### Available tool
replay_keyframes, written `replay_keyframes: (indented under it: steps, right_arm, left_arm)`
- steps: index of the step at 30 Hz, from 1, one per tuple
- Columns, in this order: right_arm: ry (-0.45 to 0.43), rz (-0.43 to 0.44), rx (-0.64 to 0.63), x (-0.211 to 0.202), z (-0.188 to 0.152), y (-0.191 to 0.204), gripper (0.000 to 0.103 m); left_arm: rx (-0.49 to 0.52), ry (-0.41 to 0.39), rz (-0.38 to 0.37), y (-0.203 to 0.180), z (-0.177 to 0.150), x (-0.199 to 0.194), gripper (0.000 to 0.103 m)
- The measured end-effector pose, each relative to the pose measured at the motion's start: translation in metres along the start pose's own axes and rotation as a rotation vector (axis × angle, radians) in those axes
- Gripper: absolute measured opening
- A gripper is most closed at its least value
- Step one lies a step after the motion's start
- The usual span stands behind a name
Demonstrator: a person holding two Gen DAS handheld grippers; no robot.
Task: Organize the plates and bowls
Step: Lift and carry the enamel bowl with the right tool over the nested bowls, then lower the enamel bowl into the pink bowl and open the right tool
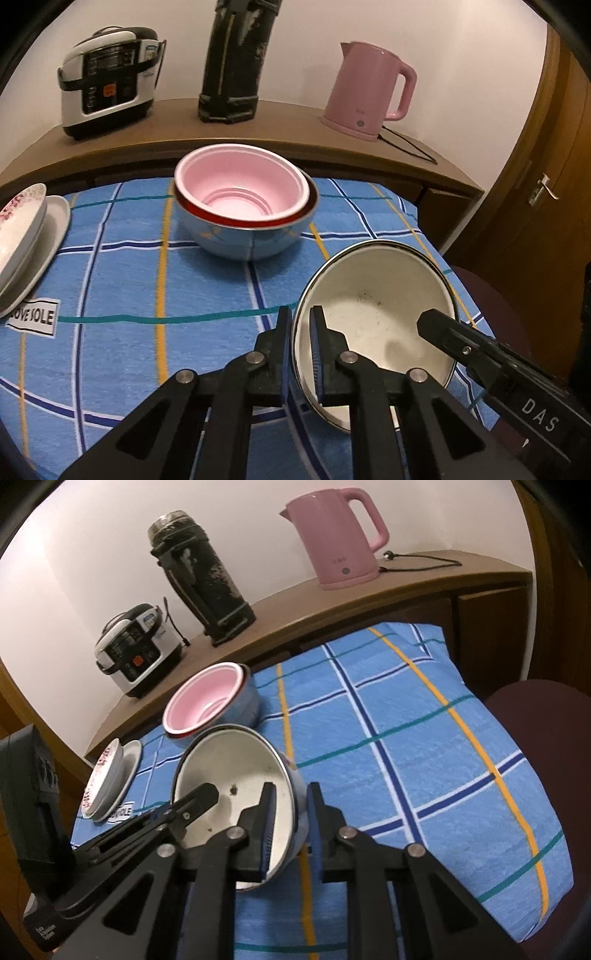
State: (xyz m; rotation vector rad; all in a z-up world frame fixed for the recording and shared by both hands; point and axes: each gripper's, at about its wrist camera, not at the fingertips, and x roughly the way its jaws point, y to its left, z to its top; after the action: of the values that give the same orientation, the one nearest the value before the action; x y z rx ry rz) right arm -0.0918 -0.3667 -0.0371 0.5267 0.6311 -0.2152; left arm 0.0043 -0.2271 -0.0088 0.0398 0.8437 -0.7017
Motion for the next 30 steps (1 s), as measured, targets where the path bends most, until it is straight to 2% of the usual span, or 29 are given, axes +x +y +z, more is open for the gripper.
replay_keyframes:
  steps: [6,12,18,25,30]
  right_arm:
    - [-0.005,0.026,-0.022,0.001,0.006,0.017,0.017]
    - [-0.041,0.064,-0.031,-0.002,0.022,0.034,0.017]
    - [-0.086,0.102,-0.053,-0.001,0.044,0.054,0.017]
    - [-0.130,0.126,-0.052,0.012,0.075,0.070,0.017]
    - [-0.116,0.147,-0.016,0.035,0.097,0.070,0.017]
  left_arm:
    - [-0.032,-0.026,0.005,0.012,0.007,-0.010,0.011]
    - [-0.035,-0.085,0.024,0.020,0.019,-0.027,0.011]
    - [-0.042,-0.134,0.050,0.031,0.045,-0.035,0.011]
    - [-0.053,-0.171,0.070,0.039,0.082,-0.027,0.011]
    - [-0.054,-0.165,0.093,0.045,0.105,-0.012,0.011]
